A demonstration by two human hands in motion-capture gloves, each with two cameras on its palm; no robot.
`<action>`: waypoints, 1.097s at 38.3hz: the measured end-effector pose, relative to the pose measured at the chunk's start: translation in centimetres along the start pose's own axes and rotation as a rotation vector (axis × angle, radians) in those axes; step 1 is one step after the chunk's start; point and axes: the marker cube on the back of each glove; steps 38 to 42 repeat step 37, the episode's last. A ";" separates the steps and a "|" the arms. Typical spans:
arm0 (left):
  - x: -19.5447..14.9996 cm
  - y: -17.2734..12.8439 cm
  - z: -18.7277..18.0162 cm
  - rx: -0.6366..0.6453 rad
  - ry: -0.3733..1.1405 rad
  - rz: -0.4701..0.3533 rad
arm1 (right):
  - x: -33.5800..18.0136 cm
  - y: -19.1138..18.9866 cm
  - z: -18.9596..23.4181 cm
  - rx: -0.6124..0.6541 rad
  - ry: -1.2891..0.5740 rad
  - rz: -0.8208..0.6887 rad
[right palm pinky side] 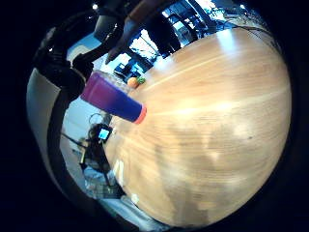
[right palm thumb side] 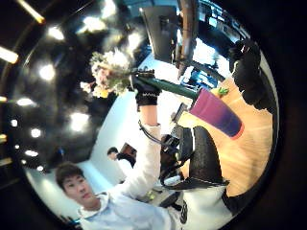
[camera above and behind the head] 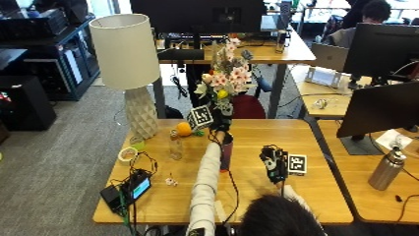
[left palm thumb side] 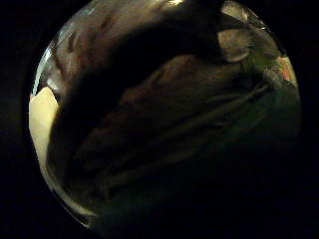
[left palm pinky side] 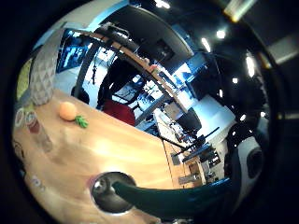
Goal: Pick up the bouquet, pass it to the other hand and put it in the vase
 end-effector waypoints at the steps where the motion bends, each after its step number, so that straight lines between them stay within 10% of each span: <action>1: 0.0 -0.8 0.7 0.028 0.017 0.004 | -0.5 -0.1 0.1 0.013 -0.011 -0.004; 9: 1.0 1.3 -0.3 -0.121 0.073 -0.044 | -0.9 0.2 0.4 0.021 0.005 -0.012; 19: -7.8 9.0 -4.3 -0.505 -0.098 0.002 | 2.3 1.8 0.1 -0.032 0.043 0.067; 42: -11.5 10.7 -7.7 -0.444 -0.222 -0.132 | 5.2 1.6 0.0 -0.229 -0.106 0.019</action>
